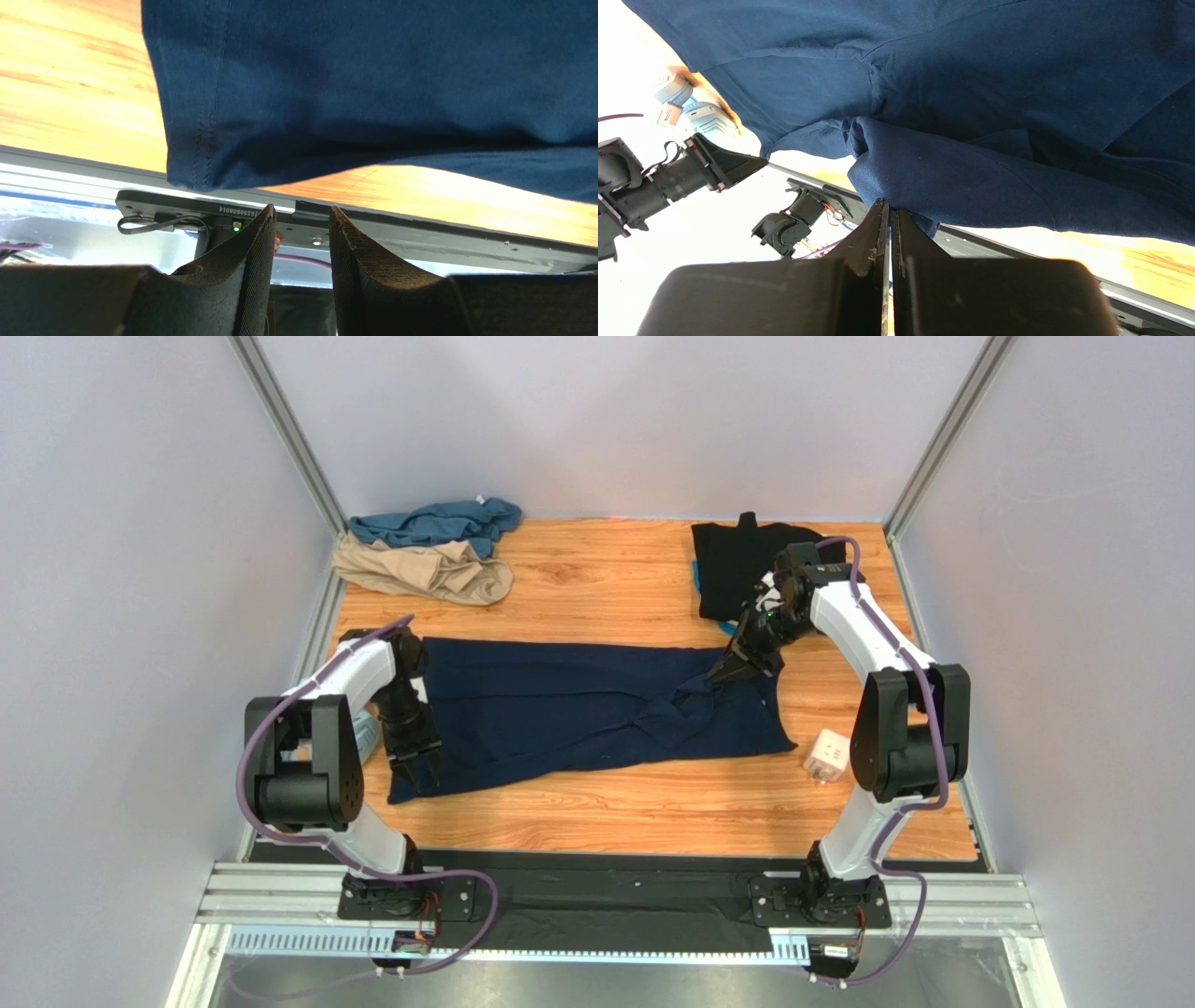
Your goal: Fold and stack the t-shirts
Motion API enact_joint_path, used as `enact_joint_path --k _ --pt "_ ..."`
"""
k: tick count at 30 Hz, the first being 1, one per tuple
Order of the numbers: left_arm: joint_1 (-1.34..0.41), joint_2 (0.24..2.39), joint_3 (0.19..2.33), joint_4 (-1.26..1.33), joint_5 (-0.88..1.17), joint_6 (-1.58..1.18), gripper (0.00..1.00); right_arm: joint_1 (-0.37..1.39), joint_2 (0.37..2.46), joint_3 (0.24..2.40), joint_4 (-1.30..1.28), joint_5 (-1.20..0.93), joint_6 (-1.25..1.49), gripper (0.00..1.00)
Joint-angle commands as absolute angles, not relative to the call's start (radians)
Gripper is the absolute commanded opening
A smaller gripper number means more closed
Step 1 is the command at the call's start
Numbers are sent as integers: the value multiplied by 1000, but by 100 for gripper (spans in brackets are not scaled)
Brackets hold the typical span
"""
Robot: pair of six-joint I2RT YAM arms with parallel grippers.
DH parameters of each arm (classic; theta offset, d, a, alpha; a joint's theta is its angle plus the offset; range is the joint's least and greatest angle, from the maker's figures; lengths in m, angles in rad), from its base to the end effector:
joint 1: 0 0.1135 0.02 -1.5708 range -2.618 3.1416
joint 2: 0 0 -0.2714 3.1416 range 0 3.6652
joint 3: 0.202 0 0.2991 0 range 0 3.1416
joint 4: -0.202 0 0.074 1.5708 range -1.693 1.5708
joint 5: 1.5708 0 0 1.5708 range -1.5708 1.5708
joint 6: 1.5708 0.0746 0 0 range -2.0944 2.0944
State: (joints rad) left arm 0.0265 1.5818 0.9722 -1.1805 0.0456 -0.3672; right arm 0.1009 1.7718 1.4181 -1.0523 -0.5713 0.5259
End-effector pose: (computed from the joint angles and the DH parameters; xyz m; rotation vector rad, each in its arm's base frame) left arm 0.2653 0.0036 0.1214 0.5778 -2.8600 0.0111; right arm 0.3862 0.0796 0.1993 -0.5583 -2.9305 -0.9091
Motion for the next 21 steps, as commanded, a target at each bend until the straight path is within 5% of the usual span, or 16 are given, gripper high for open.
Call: enact_joint_path --k 1,21 --pt "18 1609 996 -1163 52 -383 41 92 1737 1413 -1031 -606 512 0" --pt "15 1704 1045 -1160 5 -371 40 69 1715 1390 -1029 -607 512 0"
